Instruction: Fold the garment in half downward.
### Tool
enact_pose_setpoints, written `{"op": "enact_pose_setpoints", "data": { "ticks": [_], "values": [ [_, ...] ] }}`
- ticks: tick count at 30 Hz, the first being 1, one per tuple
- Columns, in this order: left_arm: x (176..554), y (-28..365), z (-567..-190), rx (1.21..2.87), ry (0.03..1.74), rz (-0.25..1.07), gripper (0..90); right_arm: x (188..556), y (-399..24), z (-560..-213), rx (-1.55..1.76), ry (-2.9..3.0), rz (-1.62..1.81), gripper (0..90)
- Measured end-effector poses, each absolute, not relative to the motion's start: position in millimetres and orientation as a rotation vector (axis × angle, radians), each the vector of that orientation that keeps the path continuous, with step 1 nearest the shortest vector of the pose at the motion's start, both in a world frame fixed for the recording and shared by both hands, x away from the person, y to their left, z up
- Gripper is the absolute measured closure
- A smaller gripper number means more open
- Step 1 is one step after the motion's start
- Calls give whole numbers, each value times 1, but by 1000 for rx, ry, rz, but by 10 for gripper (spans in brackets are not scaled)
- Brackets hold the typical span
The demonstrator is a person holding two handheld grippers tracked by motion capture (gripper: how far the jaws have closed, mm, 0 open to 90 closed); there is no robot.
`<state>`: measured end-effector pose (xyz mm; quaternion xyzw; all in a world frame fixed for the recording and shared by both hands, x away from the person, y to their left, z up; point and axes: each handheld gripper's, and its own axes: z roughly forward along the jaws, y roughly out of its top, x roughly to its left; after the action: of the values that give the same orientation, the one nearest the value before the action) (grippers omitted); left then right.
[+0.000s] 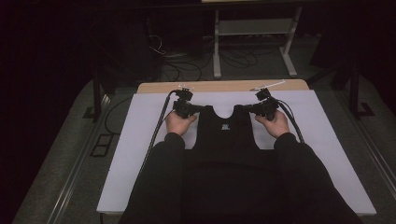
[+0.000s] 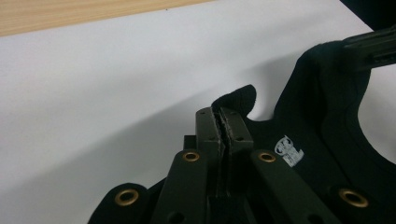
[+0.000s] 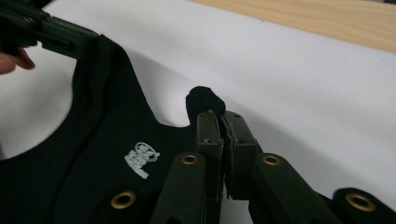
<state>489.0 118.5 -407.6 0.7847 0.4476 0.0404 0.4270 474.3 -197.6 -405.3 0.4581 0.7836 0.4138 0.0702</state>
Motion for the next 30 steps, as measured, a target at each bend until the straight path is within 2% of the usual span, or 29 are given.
{"op": "enact_pose_setpoints", "data": {
  "ticks": [30],
  "values": [
    [443,134,-365,1900,1015,136,865,427,-222,-370,1322,2308,1374,850]
  ]
}}
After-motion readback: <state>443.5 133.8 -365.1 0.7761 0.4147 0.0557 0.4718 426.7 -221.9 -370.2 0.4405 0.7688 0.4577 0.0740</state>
